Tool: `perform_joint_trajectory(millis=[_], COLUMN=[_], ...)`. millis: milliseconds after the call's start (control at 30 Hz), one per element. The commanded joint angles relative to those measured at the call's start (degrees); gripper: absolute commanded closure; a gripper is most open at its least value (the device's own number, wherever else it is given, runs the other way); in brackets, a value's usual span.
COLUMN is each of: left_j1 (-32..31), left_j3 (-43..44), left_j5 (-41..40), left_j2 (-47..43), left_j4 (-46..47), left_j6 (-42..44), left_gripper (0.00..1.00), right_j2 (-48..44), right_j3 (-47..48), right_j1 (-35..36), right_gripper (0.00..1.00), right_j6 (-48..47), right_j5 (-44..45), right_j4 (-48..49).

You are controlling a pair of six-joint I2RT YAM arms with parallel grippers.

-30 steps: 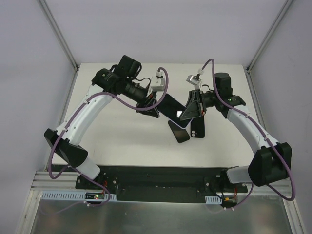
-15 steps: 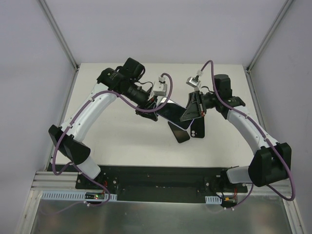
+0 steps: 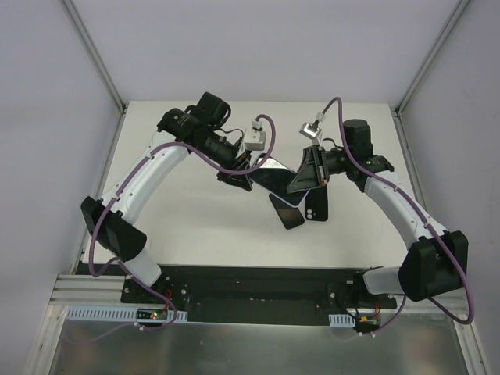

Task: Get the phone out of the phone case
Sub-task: Remove the phone case from the phone.

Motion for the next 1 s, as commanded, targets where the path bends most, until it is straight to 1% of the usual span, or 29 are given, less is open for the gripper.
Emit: perform_joint_trajectory(millis=[0,167,367,433,533,600,667,700,767,867,900,967], left_j1=[-2.4,-1.6,0.8,1.9,2.7,2.7,2.7,2.8,3.3,5.7,6.8,9.2], left_j3=[-0.9,-1.0,-2.9,-3.9,-5.6,-6.7,-7.7,-7.9,-8.9,-9.4,-9.0,-8.3], left_j5=[4.3,5.7,8.8,10.1,10.2,9.6,9.2,8.3,6.8,7.0,7.2,8.4], left_j2=[4.0,5.6,5.2,4.4,2.3,0.8,-1.0,-1.8,-3.7,-5.9,-6.5,-7.9], left_j4=[10.7,12.1,12.5,12.6,12.6,12.6,12.6,12.6,12.6,12.6,12.6,12.5], left_j6=[0.8,0.0,-0.4,-0.9,-1.9,-2.9,-4.8,-6.1,-7.7,-12.1,-14.1,-17.7], left_gripper=[1.00,1.00,1.00,0.93,0.79,0.68,0.48,0.43,0.36,0.24,0.22,0.20], right_j2=[-2.5,-3.2,-3.6,-3.6,-4.0,-4.0,-4.3,-4.5,-4.7,-4.7,-4.6,-4.7], right_j3=[3.5,3.3,3.1,2.9,2.1,1.8,1.4,1.4,1.8,3.9,4.3,4.5], right_j1=[3.3,3.5,3.4,3.0,2.2,1.6,0.9,0.7,0.1,0.0,0.0,-0.2], right_gripper=[1.00,1.00,1.00,1.00,1.00,1.00,1.00,1.00,1.00,1.00,1.00,1.00], right_j6=[2.4,2.2,2.0,1.7,0.8,0.2,-0.4,-0.9,-3.7,-13.3,-15.2,-15.8], right_j5=[-3.5,-3.7,-3.7,-2.8,-0.1,1.5,2.7,3.4,4.4,7.2,7.8,9.1], right_j4=[6.6,6.6,6.6,6.6,6.5,6.3,6.3,5.8,2.3,-7.2,-9.4,-10.3])
